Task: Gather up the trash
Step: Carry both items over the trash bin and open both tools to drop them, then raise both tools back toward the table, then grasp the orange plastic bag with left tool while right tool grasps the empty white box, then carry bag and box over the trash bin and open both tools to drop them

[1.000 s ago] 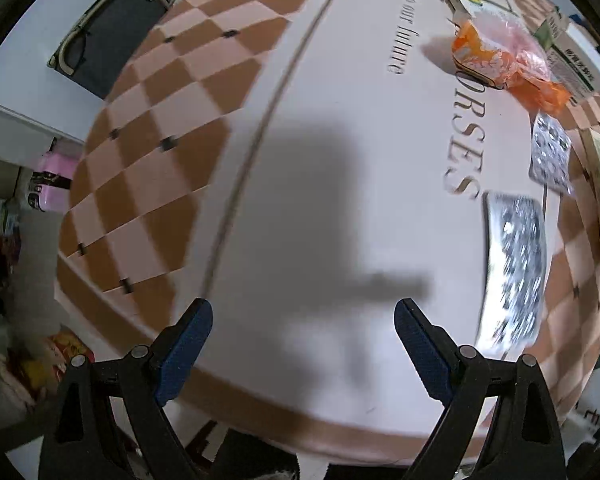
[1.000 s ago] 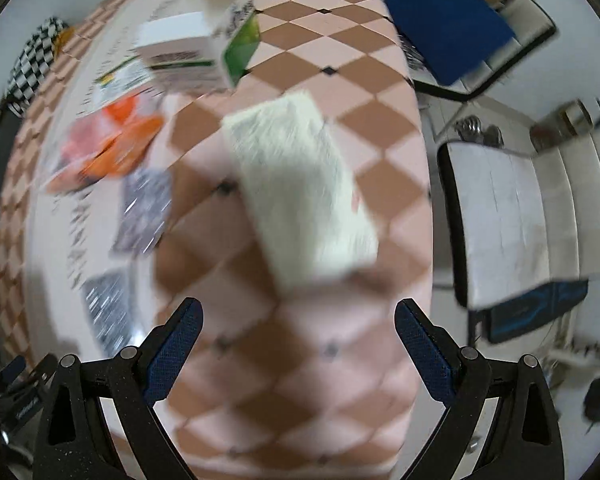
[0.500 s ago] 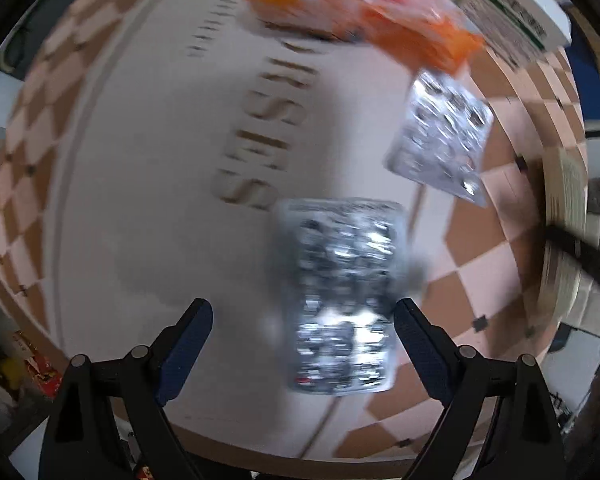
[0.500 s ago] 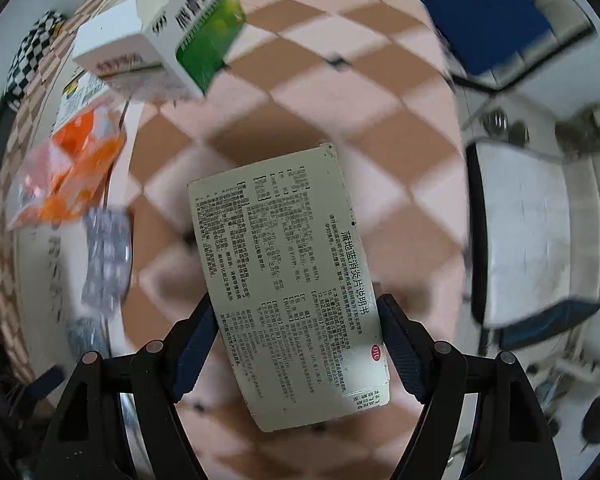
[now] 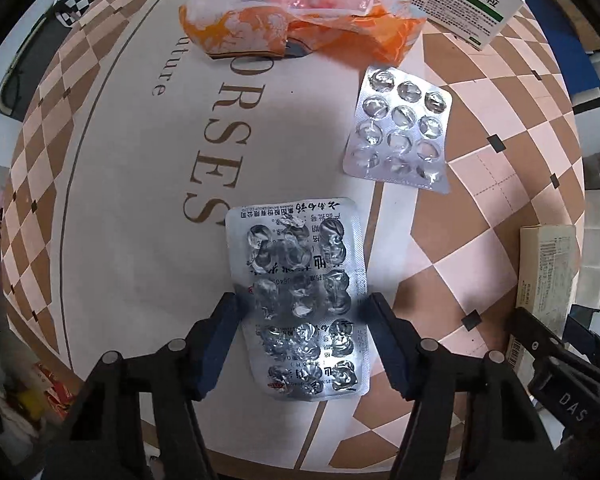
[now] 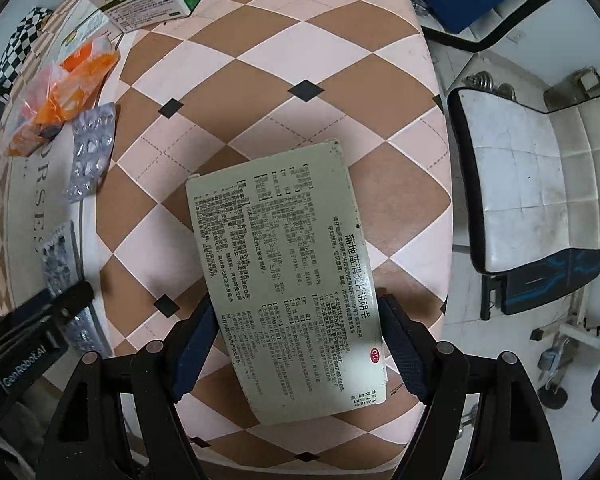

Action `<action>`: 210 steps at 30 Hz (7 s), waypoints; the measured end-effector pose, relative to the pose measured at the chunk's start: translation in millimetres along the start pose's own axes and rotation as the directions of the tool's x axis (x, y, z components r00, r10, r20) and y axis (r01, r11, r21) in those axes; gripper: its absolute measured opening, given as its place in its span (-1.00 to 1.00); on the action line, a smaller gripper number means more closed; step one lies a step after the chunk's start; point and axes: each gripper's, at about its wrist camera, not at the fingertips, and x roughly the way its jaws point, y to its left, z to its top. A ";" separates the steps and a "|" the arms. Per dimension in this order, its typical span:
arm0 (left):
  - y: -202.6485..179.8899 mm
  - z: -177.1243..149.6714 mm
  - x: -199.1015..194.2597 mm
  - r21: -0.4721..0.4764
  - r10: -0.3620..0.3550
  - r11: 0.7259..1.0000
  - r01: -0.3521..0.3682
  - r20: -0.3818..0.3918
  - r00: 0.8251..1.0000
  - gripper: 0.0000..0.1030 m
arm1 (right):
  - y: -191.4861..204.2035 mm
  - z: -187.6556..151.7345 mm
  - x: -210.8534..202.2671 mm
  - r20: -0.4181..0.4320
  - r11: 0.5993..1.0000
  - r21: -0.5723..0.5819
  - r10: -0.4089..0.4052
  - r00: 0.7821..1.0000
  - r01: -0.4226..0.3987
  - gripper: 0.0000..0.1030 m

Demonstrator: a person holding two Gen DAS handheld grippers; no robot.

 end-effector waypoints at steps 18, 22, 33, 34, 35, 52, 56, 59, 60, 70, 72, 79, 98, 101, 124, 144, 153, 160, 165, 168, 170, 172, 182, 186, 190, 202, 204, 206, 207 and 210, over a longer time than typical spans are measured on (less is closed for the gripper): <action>61.7 -59.7 -104.7 0.134 0.023 0.989 -0.059 0.252 0.968 0.21 | 44.6 -65.8 -70.0 0.181 0.996 -0.007 0.086 0.980 -0.087 0.53; 74.2 -75.7 -125.7 0.168 -0.014 0.985 -0.040 0.310 0.951 0.21 | 73.7 -105.9 -97.3 0.247 0.994 -0.003 0.103 0.963 -0.106 0.53; 176.6 -169.8 -143.4 0.316 -0.143 0.948 0.031 0.336 0.931 0.21 | 167.8 -274.4 -115.8 0.289 0.979 0.133 0.113 0.951 -0.157 0.53; 186.0 -179.6 -138.3 0.322 -0.149 0.946 0.042 0.316 0.937 0.21 | 172.8 -288.3 -110.3 0.277 0.976 0.146 0.118 0.954 -0.163 0.53; 196.5 -189.0 -131.4 0.323 -0.153 0.945 0.052 0.294 0.944 0.21 | 179.0 -305.2 -102.1 0.258 0.972 0.160 0.126 0.958 -0.170 0.53; 248.2 -209.3 182.2 0.152 -0.246 0.950 0.273 -0.175 0.953 0.22 | 202.8 -392.8 206.2 0.011 0.894 0.385 0.245 0.969 -0.231 0.53; 237.8 -198.9 257.0 0.146 -0.244 0.949 0.278 -0.217 0.945 0.22 | 197.8 -386.2 290.3 -0.014 0.873 0.420 0.280 0.960 -0.248 0.53; 233.7 -192.7 306.8 0.122 -0.255 0.949 0.292 -0.251 0.934 0.24 | 196.3 -377.5 336.8 -0.019 0.877 0.414 0.277 0.961 -0.245 0.53; 234.4 -192.9 315.8 0.117 -0.255 0.949 0.293 -0.261 0.931 0.24 | 195.8 -376.3 352.3 -0.022 0.874 0.419 0.283 0.959 -0.248 0.53; 258.5 -200.5 322.0 0.075 -0.236 0.963 0.260 -0.238 0.942 0.94 | 203.3 -373.5 431.0 -0.025 0.849 0.398 0.390 0.921 -0.348 1.00; 262.5 -202.9 316.1 0.100 -0.186 0.973 0.207 -0.188 0.964 0.94 | 207.7 -372.0 427.9 -0.021 0.859 0.375 0.384 0.923 -0.348 1.00; 265.6 -223.1 279.3 0.184 -0.044 0.982 0.052 -0.046 0.998 0.94 | 217.5 -371.4 383.7 -0.041 0.947 0.255 0.210 0.977 -0.193 1.00; 274.4 -257.8 145.2 0.190 -0.035 0.981 0.036 -0.008 0.999 0.94 | 228.0 -402.5 185.2 -0.013 0.987 0.127 0.100 0.995 -0.097 1.00; 277.8 -262.9 113.6 0.191 -0.040 0.981 0.040 -0.004 0.999 0.94 | 235.1 -406.8 144.2 -0.001 0.988 0.114 0.101 0.995 -0.100 1.00; 263.1 -153.5 -85.4 0.060 0.056 0.995 -0.075 0.274 0.960 0.94 | 207.4 -247.8 -119.7 0.216 0.966 0.133 0.189 0.958 -0.220 1.00; 161.3 105.2 -44.6 -0.338 -0.084 0.933 0.125 0.134 0.987 0.93 | 104.5 227.7 -76.9 0.185 0.968 0.195 0.124 0.975 -0.160 1.00; 100.4 136.2 -37.7 -0.175 -0.278 0.939 0.296 0.117 0.953 0.18 | 93.8 223.3 -53.2 0.129 0.978 0.150 0.125 0.984 -0.144 0.50; 78.3 137.6 -59.0 -0.046 -0.225 0.971 0.236 0.172 0.959 -0.64 | 60.8 183.5 -65.3 0.162 0.970 0.184 0.127 0.979 -0.157 0.45; 86.7 120.2 -97.5 0.028 -0.142 0.990 0.140 0.270 0.952 -0.81 | 64.5 136.3 -86.9 0.227 0.981 0.154 0.083 0.970 -0.119 0.45; 92.4 103.0 -120.1 0.069 -0.111 0.993 0.093 0.328 0.938 -0.82 | 72.2 100.6 -101.5 0.273 0.987 0.127 0.063 0.960 -0.100 0.45; 96.1 90.2 -132.7 0.091 -0.099 0.993 0.071 0.361 0.927 -0.83 | 76.1 74.1 -111.0 0.291 0.984 0.135 0.073 0.954 -0.117 0.45; 106.3 71.1 -145.3 0.118 -0.106 0.991 0.065 0.387 0.916 -0.83 | 83.1 40.7 -121.5 0.314 0.978 0.146 0.094 0.945 -0.146 0.45; 181.6 -64.4 -170.2 0.258 -0.183 0.963 0.076 0.420 0.889 -0.83 | 142.0 -149.6 -154.1 0.386 0.967 0.179 0.098 0.917 -0.178 0.44; 207.5 -116.0 -163.5 0.309 -0.202 0.948 0.078 0.392 0.897 -0.84 | 165.6 -231.8 -146.9 0.379 0.955 0.219 0.106 0.919 -0.200 0.44; 232.0 -165.9 -150.8 0.334 -0.202 0.939 0.084 0.338 0.919 -0.84 | 187.4 -308.3 -119.7 0.308 0.940 0.250 0.151 0.939 -0.233 0.44; 259.1 -256.3 -29.6 0.275 -0.180 0.949 0.155 0.071 0.981 -0.83 | 190.9 -419.9 21.9 0.084 0.925 0.297 0.222 0.971 -0.237 0.44; 254.4 -255.8 3.3 0.268 -0.164 0.952 0.148 0.040 0.986 -0.83 | 185.9 -421.9 61.6 0.062 0.919 0.315 0.228 0.972 -0.236 0.44; 248.5 -251.0 40.4 0.256 -0.156 0.955 0.147 0.013 0.988 -0.83 | 182.4 -421.9 98.8 0.047 0.910 0.334 0.243 0.969 -0.244 0.44; 247.1 -249.3 54.4 0.253 -0.152 0.956 0.147 0.003 0.988 -0.83 | 180.6 -421.1 118.8 0.042 0.908 0.343 0.240 0.970 -0.240 0.44; 238.5 -239.6 109.1 0.246 -0.141 0.958 0.146 -0.035 0.989 -0.83 | 176.6 -416.3 173.5 0.035 0.899 0.366 0.246 0.969 -0.241 0.44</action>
